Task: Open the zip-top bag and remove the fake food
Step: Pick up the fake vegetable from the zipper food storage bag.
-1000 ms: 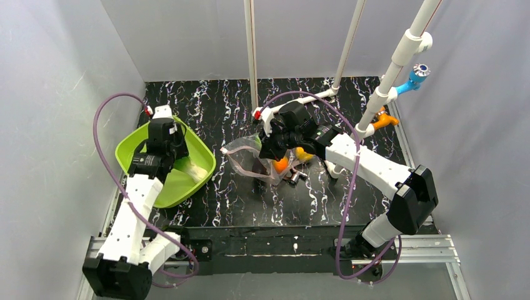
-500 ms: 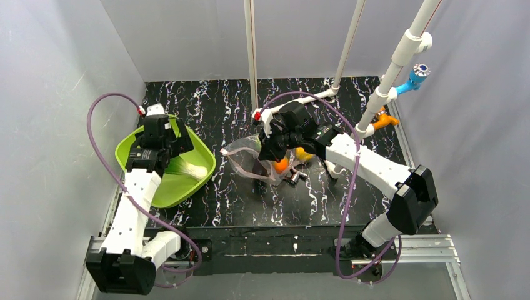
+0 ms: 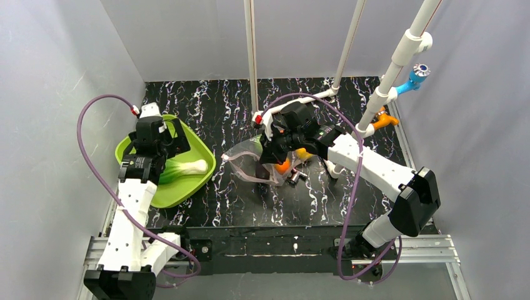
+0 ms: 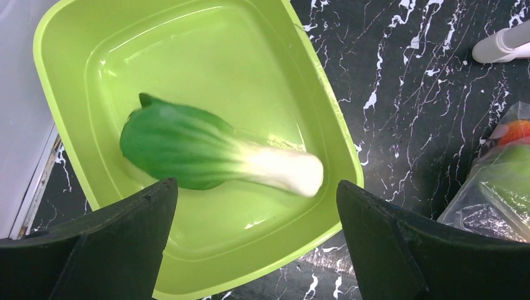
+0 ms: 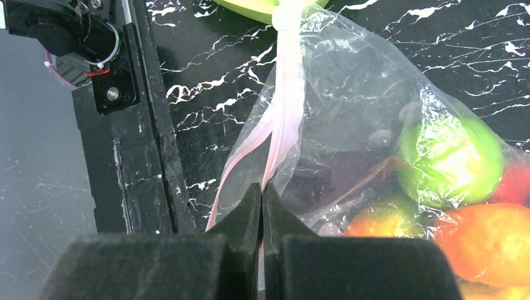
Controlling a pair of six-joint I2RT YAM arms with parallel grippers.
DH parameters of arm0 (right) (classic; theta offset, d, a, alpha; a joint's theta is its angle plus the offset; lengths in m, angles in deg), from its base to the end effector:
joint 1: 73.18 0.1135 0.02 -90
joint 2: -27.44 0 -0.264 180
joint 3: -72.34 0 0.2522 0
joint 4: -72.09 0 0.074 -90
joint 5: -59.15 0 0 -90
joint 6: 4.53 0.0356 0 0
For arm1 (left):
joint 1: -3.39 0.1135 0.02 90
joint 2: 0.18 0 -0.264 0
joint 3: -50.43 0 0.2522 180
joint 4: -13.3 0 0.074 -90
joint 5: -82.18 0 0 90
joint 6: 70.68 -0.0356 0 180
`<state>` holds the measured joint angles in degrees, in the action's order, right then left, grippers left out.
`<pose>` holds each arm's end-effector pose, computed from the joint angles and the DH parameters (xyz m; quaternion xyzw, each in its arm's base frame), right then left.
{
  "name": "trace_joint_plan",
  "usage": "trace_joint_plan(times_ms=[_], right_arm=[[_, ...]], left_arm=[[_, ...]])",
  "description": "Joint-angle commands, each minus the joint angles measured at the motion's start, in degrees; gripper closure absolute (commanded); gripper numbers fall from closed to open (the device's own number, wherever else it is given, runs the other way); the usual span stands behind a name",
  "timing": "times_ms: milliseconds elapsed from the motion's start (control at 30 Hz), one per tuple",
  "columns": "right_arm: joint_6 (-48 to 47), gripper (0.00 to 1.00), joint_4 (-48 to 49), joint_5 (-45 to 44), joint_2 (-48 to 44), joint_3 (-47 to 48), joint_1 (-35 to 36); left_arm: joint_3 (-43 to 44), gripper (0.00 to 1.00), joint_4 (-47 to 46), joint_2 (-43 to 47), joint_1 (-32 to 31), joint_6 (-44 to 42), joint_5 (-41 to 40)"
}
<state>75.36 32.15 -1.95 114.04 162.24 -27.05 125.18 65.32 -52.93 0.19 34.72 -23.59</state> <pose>0.2236 0.2574 0.3288 -0.5066 0.7103 0.3465 0.3446 0.1880 -0.0008 0.3640 -0.1594 0.8458 0.0372 0.5078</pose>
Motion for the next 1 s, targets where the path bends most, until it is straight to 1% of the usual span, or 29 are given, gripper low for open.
trace_joint_plan(times_ms=[0, 67, 133, 233, 300, 400, 467, 533, 633, 800, 867, 967], right_arm=[[-1.1, 0.99, -0.2, 2.6, -1.5, 1.3, -0.1], [-1.5, 0.99, -0.5, 2.6, -1.7, 1.3, -0.2], [-2.1, 0.99, -1.0, 2.9, -1.9, 1.5, -0.1], [-2.7, 0.99, -1.5, 3.7, -2.3, 1.4, -0.1], [-3.2, 0.99, -2.0, 4.5, -2.4, 1.5, -0.1], [-4.0, 0.99, -2.8, 5.9, -2.8, 1.6, -0.2], [-4.6, 0.99, -3.2, 6.7, -3.1, 1.5, -0.2], [-5.7, 0.99, -4.0, 7.7, -3.4, 1.6, -0.1], [-7.3, 0.99, -5.3, 9.3, -3.5, 1.7, -0.2], [-8.5, 0.99, -6.4, 10.5, -3.1, 2.1, -0.2], [-8.8, 0.99, -6.7, 10.9, -2.8, 2.3, -0.2], [-9.0, 0.99, -7.2, 11.2, -2.5, 2.6, -0.2]], left_arm=[[3.8, 0.02, 1.3, -0.5, 0.2, -1.2, 0.2], [4.3, 0.02, 1.6, 0.1, 0.2, -1.3, 5.4], [3.8, 0.02, 1.4, 1.2, 0.2, -1.4, 13.2], [2.1, 0.02, 0.7, 3.8, 0.2, 0.2, 27.2], [0.4, 0.02, 0.3, 5.5, 0.2, 2.3, 33.4], [-2.9, 0.02, -1.3, 8.7, 0.1, 6.8, 41.8], [-6.0, 0.02, -4.4, 10.9, 0.1, 11.4, 48.6], [-9.6, 0.02, -8.1, 13.0, 0.1, 16.4, 53.7], [-14.1, 0.02, -11.8, 16.5, -0.3, 21.8, 56.6], [-18.1, 0.02, -13.4, 20.3, -1.9, 25.5, 57.0], [-19.8, 0.02, -14.7, 21.1, -4.1, 27.6, 56.1], [-22.3, 0.02, -16.0, 23.1, -10.1, 29.0, 50.4]])
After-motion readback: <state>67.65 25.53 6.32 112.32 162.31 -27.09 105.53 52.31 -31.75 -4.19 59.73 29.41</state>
